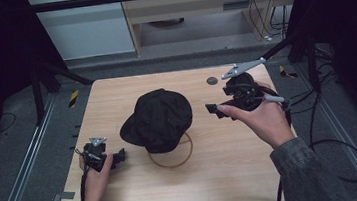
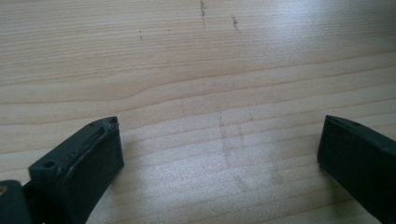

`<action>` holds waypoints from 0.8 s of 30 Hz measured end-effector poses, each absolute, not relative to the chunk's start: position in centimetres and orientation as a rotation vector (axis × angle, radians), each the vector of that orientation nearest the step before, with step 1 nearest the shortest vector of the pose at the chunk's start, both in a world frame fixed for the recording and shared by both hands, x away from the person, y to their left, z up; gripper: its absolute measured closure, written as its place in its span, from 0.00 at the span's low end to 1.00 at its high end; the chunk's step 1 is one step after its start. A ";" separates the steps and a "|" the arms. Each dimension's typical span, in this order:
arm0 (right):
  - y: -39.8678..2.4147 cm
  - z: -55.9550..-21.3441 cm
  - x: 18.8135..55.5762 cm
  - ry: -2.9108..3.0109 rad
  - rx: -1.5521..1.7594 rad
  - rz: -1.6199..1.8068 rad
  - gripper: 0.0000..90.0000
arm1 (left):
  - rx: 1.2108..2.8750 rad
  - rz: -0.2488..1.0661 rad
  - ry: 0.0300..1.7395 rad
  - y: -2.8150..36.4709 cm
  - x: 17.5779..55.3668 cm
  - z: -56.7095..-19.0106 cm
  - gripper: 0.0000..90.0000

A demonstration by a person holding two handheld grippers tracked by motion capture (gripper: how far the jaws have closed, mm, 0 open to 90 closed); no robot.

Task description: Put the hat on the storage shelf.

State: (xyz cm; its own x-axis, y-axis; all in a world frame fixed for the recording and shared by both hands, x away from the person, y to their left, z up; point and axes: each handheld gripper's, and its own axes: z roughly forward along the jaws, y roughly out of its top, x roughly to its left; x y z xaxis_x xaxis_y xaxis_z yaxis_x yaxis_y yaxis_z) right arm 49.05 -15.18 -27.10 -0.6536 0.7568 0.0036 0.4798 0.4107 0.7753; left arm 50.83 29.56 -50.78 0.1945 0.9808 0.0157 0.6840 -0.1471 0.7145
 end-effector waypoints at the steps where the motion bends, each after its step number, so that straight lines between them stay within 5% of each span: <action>1: -15.2 -27.1 49.0 2.323 1.066 1.107 0.20 | 1.901 0.669 1.551 29.6 50.8 -50.8 0.00; 10: -16.8 -29.6 48.3 2.278 1.091 1.055 0.10 | 1.904 0.669 1.550 29.6 50.8 -50.8 0.00; 24: -18.4 -33.0 47.6 2.286 1.141 1.011 0.09 | 1.906 0.669 1.550 29.6 50.8 -50.8 0.00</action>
